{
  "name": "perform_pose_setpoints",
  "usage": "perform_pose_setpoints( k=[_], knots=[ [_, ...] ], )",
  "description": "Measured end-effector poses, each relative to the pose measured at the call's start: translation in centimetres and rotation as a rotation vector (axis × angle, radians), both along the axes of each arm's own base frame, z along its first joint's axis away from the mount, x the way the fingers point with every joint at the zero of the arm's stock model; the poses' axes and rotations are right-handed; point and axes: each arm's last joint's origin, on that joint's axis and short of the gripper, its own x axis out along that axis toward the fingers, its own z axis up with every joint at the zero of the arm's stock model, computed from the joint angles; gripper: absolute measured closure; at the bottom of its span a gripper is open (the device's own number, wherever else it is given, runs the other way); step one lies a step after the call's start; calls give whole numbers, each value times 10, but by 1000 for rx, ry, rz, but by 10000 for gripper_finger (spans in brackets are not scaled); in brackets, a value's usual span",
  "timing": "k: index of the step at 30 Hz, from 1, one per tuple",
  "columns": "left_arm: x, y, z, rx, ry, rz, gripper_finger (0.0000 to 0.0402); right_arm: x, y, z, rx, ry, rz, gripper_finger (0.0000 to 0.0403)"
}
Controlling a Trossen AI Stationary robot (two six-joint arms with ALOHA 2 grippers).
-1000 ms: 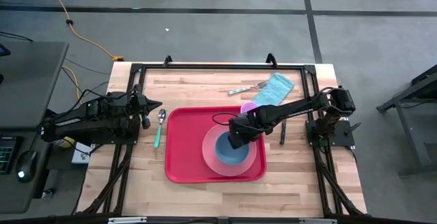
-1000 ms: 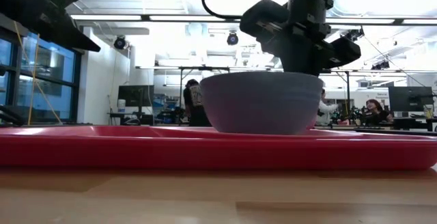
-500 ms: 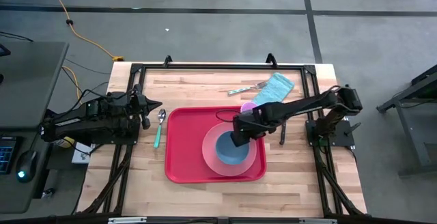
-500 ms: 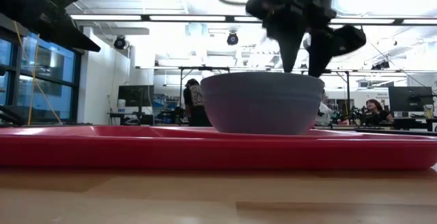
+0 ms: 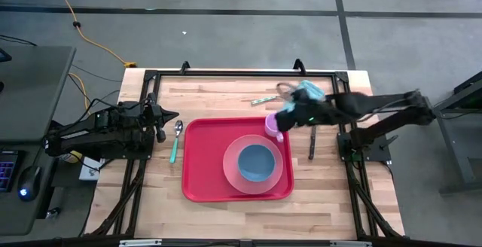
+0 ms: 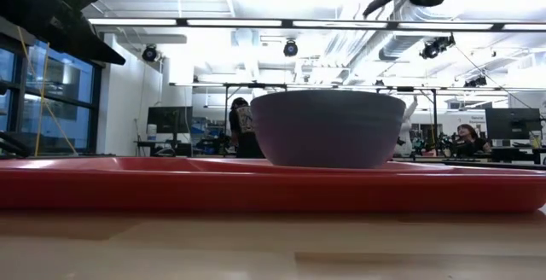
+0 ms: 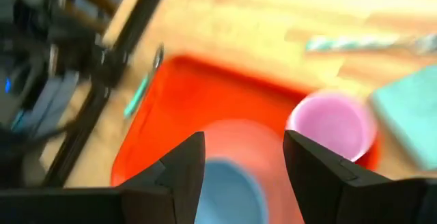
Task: Set up tray
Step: Put the blue napkin on the red serving tray to the left of the pink plate
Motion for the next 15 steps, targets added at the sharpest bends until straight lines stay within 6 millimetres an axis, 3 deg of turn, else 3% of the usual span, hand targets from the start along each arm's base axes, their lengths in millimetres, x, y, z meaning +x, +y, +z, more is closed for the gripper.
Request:
perform_pose_setpoints(
  k=[7,15],
  knots=[
    [0,0,0,0,0,0,362,-49,-34,9,-93,125,-209,234],
    [0,0,0,-6,-3,3,362,-77,-82,-3,-71,393,-399,238]
  ],
)
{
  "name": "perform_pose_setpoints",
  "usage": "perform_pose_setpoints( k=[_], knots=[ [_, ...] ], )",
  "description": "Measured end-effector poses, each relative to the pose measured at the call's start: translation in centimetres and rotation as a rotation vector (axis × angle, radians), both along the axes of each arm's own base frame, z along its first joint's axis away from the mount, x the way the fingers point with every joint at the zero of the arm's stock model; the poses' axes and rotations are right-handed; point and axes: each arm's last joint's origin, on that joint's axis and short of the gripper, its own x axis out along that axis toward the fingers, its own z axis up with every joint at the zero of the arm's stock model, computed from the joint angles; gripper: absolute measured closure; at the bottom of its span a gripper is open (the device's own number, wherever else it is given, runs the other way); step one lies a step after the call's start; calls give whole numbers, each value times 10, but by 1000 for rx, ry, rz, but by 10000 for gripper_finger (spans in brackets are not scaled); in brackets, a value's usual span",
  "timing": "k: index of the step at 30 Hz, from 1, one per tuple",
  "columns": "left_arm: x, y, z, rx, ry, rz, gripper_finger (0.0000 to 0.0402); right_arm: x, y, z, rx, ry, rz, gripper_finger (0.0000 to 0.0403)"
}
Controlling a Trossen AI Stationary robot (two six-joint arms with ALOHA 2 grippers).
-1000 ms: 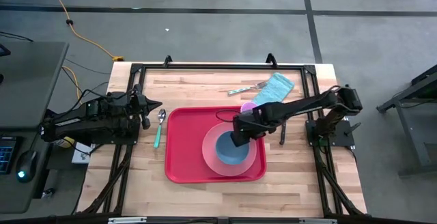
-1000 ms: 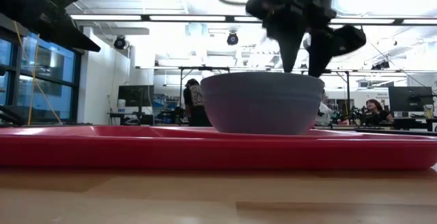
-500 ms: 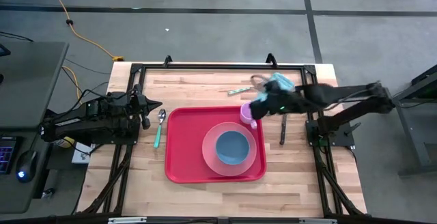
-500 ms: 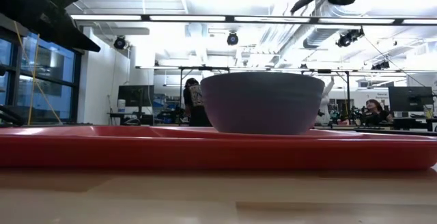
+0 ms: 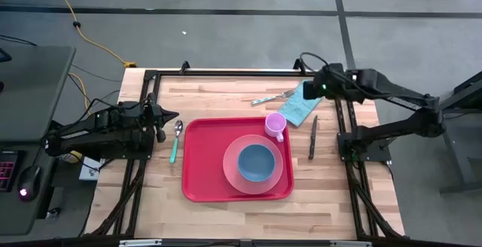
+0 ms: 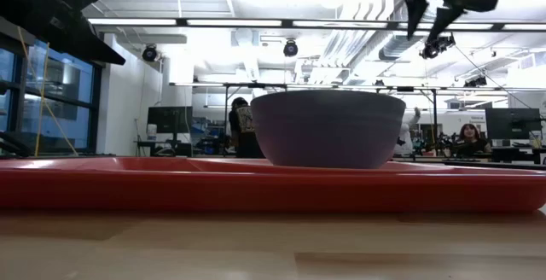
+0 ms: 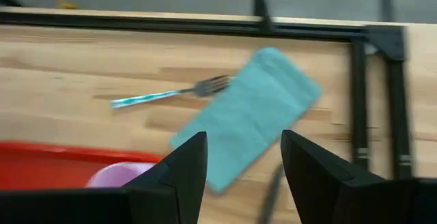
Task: Set up tray
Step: Put the blue napkin on the red serving tray to the left of the pink plate
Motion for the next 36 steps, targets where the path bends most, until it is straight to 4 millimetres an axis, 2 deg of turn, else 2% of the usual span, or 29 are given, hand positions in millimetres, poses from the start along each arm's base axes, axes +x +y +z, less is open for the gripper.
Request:
perform_pose_setpoints(
  k=[8,13,18,25,31,36],
  knots=[
    [0,0,0,-22,-10,10,362,7,-46,-17,124,52,-44,212],
    [0,0,0,-21,-10,10,362,9,-66,-33,209,85,-96,190],
    [0,0,0,-19,-8,8,362,4,-67,-71,293,107,-181,187],
    [0,0,0,-16,-6,7,362,-2,-54,-127,391,-7,-257,186],
    [0,0,0,-40,-17,18,362,-3,-39,-157,391,-102,-326,186],
    [0,0,0,-60,-26,27,362,0,-35,-174,382,-184,-360,185]
  ],
)
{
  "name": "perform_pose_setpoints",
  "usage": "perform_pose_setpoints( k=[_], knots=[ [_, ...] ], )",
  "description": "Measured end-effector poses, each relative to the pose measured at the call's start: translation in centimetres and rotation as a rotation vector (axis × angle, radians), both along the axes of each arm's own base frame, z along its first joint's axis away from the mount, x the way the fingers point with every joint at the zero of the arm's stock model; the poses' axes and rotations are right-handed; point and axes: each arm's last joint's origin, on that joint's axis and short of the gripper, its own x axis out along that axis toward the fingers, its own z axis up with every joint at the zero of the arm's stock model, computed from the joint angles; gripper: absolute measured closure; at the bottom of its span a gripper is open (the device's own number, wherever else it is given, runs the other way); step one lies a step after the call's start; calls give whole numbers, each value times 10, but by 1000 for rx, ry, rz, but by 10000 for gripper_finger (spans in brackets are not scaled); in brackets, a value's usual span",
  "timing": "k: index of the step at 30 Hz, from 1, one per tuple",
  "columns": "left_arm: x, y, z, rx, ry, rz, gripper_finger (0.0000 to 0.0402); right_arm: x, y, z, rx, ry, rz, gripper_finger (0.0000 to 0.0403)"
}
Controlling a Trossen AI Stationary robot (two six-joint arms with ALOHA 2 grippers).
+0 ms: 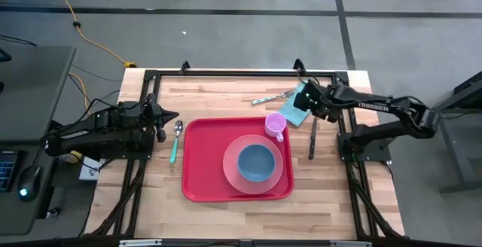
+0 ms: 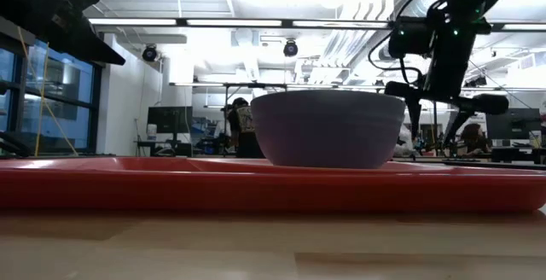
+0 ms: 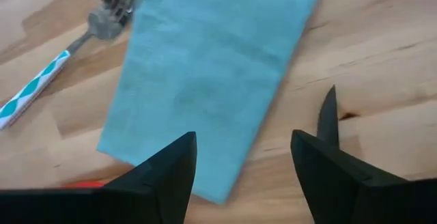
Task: Set up tray
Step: Put the blue napkin on the red serving tray to the left of the pink plate
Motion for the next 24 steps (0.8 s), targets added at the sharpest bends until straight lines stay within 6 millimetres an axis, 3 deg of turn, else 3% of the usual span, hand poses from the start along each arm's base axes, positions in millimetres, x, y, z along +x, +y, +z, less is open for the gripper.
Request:
perform_pose_setpoints(
  k=[16,24],
  knots=[
    [0,0,0,-3,-2,1,362,-1,3,-11,13,-23,24,111],
    [0,0,0,-1,-1,8,362,2,0,-10,-18,-57,-18,105]
  ],
)
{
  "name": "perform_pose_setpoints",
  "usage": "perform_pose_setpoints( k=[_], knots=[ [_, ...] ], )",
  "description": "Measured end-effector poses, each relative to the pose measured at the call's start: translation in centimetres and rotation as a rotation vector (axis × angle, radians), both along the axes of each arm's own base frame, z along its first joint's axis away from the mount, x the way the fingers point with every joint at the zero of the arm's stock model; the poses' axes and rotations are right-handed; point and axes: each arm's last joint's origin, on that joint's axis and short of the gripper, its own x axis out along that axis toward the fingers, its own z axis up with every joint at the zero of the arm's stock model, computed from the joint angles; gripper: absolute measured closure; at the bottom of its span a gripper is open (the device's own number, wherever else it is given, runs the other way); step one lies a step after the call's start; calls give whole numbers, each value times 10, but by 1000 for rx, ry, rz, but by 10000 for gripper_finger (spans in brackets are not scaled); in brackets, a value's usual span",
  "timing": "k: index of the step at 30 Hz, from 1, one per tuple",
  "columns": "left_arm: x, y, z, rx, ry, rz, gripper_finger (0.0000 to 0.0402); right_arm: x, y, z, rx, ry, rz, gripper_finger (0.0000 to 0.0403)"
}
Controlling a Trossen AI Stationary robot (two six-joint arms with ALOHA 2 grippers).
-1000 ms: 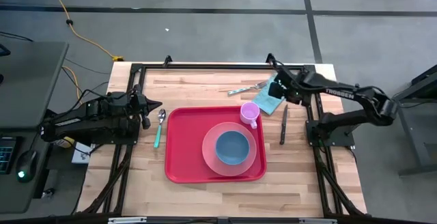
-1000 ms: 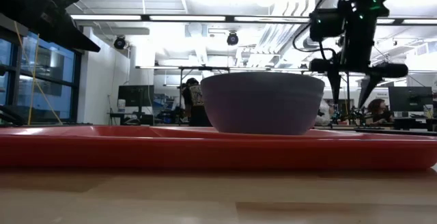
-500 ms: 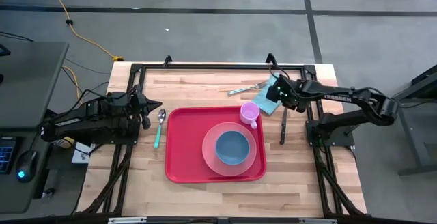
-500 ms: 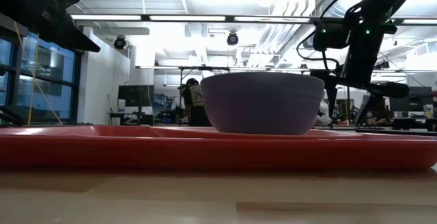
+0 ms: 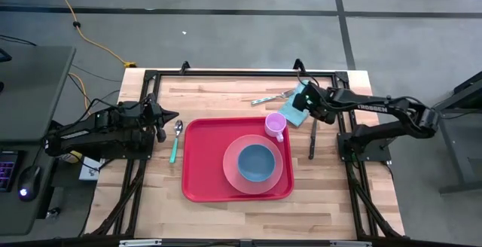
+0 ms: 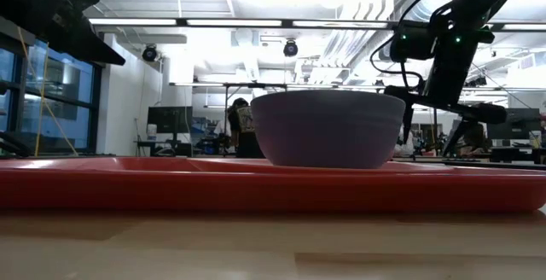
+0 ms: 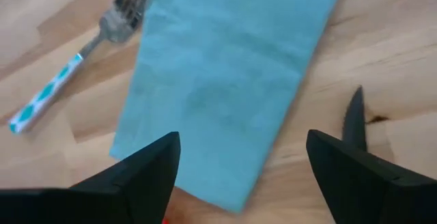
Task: Set up tray
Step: Put the blue napkin on the red serving tray to the left of the pink plate
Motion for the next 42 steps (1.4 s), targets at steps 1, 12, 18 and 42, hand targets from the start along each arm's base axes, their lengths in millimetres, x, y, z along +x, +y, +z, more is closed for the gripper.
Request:
perform_pose_setpoints(
  k=[1,12,18,42],
  knots=[
    [0,0,0,0,0,0,362,1,-1,-1,-1,-2,-5,105],
    [0,0,0,1,0,2,362,7,-1,-18,57,31,-69,105],
    [0,0,0,1,0,2,362,5,4,-36,91,-35,-114,105],
    [0,0,-1,5,10,7,362,11,-8,-41,84,-127,-124,105]
  ],
)
